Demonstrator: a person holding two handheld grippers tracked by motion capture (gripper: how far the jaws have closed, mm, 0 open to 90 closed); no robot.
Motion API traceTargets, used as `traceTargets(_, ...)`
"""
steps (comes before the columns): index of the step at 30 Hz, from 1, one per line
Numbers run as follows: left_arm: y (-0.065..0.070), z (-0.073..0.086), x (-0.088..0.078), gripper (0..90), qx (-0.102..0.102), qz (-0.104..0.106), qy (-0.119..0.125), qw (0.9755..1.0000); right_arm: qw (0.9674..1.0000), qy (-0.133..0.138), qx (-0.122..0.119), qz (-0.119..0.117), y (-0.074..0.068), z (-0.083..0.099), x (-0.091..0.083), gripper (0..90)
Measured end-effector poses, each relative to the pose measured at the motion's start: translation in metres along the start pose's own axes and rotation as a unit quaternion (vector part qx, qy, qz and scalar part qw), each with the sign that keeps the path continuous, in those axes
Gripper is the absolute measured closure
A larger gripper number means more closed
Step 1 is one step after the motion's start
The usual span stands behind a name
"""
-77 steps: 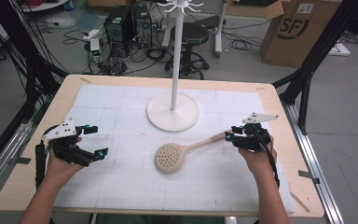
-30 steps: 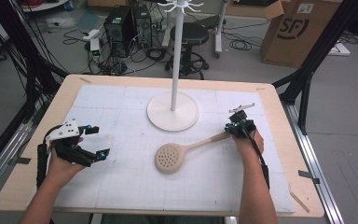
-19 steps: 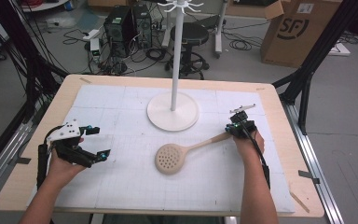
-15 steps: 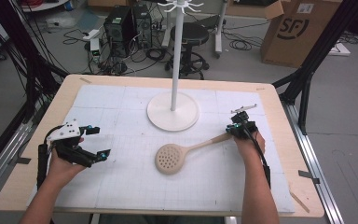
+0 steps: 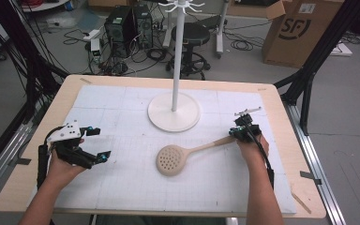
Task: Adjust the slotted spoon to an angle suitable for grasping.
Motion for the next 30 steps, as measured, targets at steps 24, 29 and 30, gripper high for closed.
traceTargets(24, 0.003, -0.002, 0.000, 1.8, 0.004, 0.005, 0.001, 1.0000, 0.9998, -0.010, -0.003, -0.015, -0.006, 0.034, -0.028, 90.0)
traceTargets(29, 0.004, -0.002, 0.001, 1.7, 0.006, 0.007, 0.001, 1.0000, 0.9997, 0.000, 0.004, -0.023, -0.008, 0.045, -0.035, 90.0)
traceTargets(30, 0.004, -0.002, 0.001, 1.8, 0.005, 0.007, 0.001, 1.0000, 0.9997, 0.001, 0.006, -0.024, -0.009, 0.047, -0.036, 90.0)
Point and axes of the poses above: each handheld gripper's, and its own axes: x roughly forward along the jaws, z roughly out of its underside, y roughly to its right, the point moved 5 cm from there along x, roughly forward along the jaws, and after that the axes turned 3 degrees about -z, right-handed, at the moved point
